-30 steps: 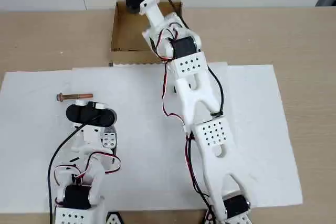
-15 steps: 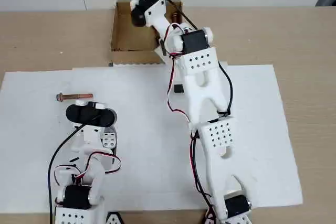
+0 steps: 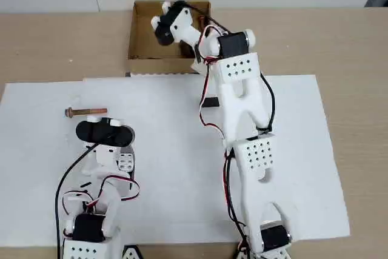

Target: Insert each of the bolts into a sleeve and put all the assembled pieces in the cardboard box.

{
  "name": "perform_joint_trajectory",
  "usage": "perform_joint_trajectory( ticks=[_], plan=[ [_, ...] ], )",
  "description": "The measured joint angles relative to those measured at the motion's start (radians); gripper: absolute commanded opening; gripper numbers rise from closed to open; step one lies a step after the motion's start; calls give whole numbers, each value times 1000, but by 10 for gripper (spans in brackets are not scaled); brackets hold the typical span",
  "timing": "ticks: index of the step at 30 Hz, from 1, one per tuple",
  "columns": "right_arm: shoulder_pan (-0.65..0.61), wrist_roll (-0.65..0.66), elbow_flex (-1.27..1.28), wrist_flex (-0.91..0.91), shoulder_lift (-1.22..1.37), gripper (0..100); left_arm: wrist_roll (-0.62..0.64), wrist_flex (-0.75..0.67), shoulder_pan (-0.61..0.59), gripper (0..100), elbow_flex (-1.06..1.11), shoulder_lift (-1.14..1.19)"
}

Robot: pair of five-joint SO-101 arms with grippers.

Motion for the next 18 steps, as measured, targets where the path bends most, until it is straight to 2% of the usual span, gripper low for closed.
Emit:
perform_joint_trajectory(
  ticks=[5, 13, 18],
  plan=[
    [0, 26, 155, 0, -120, 10, 0, 0, 0, 6, 0, 0],
    [-23, 75, 512, 0, -316, 101, 0, 0, 0, 6, 0, 0],
    [-26, 87, 583, 0, -328, 101, 0, 0, 0, 6, 0, 0]
  ],
)
